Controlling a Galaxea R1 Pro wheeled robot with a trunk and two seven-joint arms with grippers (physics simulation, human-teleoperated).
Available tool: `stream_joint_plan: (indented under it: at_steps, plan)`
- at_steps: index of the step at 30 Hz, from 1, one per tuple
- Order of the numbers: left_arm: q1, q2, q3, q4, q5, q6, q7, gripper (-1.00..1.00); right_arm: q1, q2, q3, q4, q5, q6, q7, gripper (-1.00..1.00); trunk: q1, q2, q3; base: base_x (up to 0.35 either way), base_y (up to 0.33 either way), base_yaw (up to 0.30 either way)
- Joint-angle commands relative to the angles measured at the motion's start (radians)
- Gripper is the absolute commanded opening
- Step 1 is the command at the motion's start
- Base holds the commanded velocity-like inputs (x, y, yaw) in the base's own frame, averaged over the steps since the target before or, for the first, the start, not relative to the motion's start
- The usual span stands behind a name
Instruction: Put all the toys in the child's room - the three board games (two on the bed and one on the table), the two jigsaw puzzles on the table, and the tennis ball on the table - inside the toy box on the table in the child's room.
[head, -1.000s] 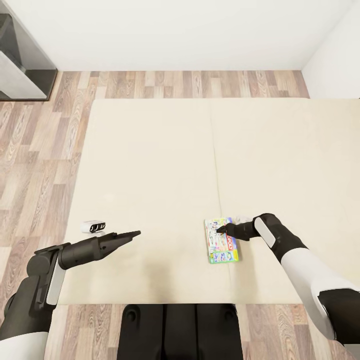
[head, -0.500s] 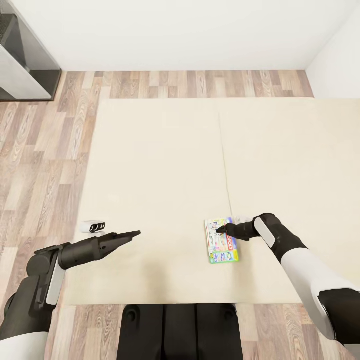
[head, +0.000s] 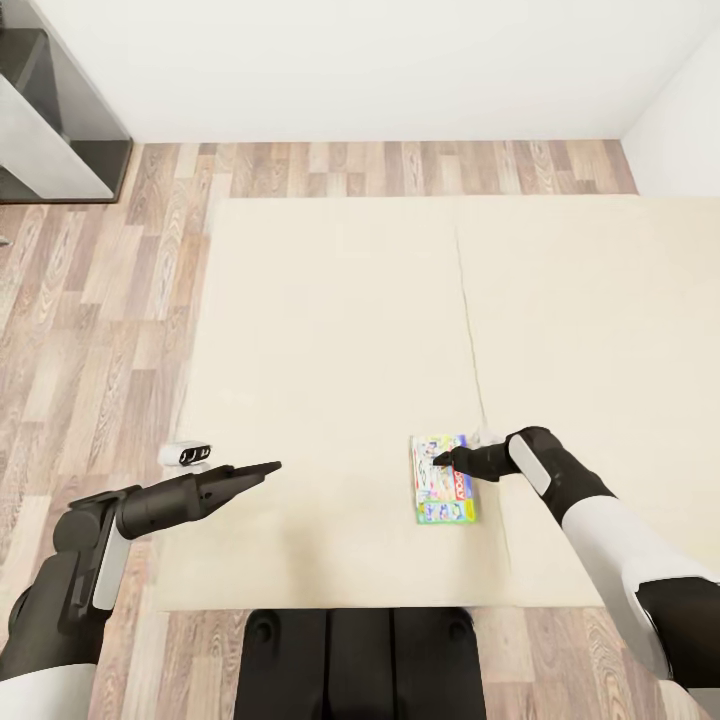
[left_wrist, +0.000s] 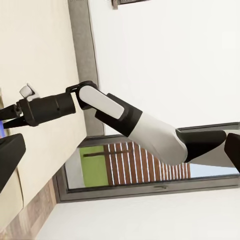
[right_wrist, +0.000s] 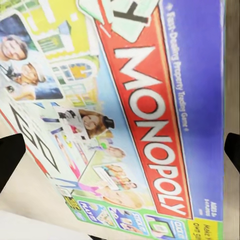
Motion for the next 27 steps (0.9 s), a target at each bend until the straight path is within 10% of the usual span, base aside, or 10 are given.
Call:
stream_joint_plan:
  at_steps: [1,27]
  plan:
    - [0.000,0.000,-0.001,0.000,-0.001,0.011,-0.004,1.00,0.000,-0.001,0.004,-0.001,0.006,0.002,0.009,1.00,0.001,-0.002,-0.001,0.000,0.167,0.000]
    - [0.000,0.000,-0.001,0.000,-0.001,0.011,-0.004,1.00,0.000,-0.001,0.004,-0.001,0.006,0.003,0.010,1.00,0.001,-0.002,-0.001,0.000,0.167,0.000]
